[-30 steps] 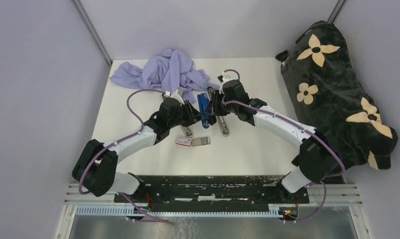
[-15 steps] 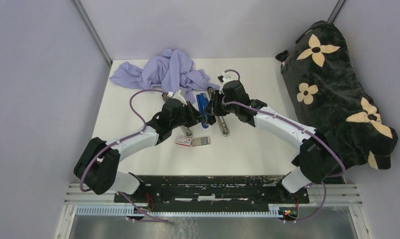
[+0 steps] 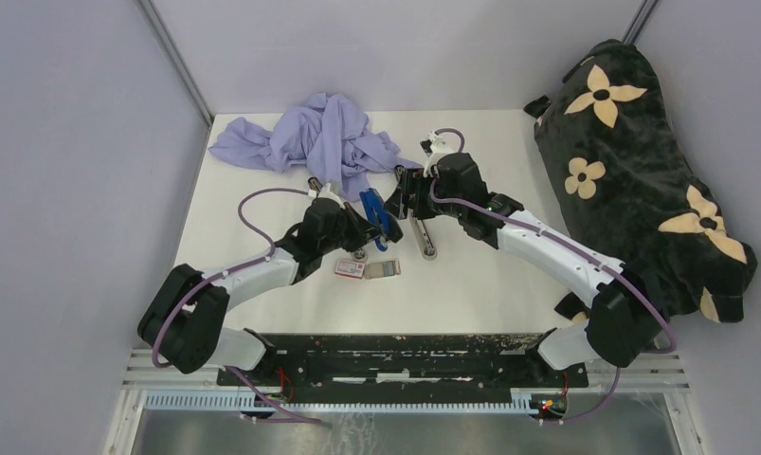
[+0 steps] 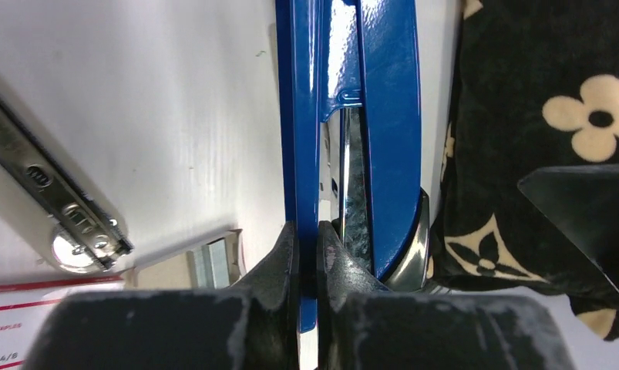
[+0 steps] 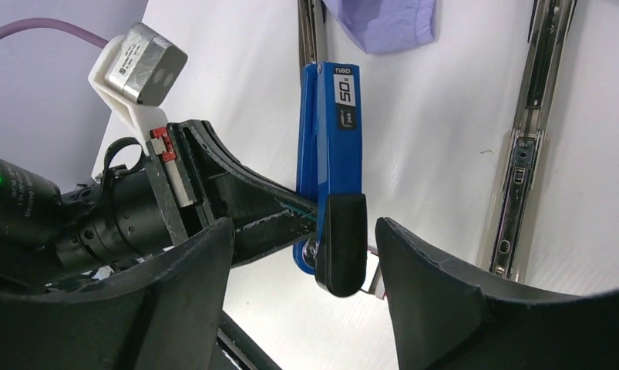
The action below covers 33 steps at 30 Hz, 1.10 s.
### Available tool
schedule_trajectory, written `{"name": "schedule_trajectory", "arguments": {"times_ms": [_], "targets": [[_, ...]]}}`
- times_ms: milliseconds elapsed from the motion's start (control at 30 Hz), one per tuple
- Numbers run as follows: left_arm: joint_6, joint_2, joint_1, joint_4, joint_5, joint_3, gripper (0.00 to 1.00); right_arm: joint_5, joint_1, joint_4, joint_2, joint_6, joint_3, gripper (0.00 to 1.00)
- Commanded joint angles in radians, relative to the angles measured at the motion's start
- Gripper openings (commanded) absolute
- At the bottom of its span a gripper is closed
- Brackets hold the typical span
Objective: Load the staples into the stapler
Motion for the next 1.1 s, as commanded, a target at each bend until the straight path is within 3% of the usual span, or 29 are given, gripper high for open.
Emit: {"name": "schedule_trajectory", "arguments": {"times_ms": [0,333,600,800,1067], "targets": [[-0.102,-0.057,0.009,0.172,-0.021,-0.017,0.03,-0.013,0.006,0.042,-0.026,-0.034,-0.034,0.75],[-0.152,-0.112,0.022,0.277,-0.013,-0.086,0.03,-0.081,0.004,0.126,0.011,-0.016,-0.106,0.79],[-0.195,-0.099,0.025,0.372,0.025,-0.1,0.03,-0.127,0.005,0.181,0.041,0.006,-0.114,0.72],[-0.204,-0.098,0.025,0.398,0.042,-0.106,0.03,-0.144,0.005,0.214,0.049,0.019,-0.125,0.57],[-0.185,-0.121,0.046,0.36,0.03,-0.151,0.03,-0.101,-0.001,0.16,-0.024,-0.028,-0.102,0.16]]}}
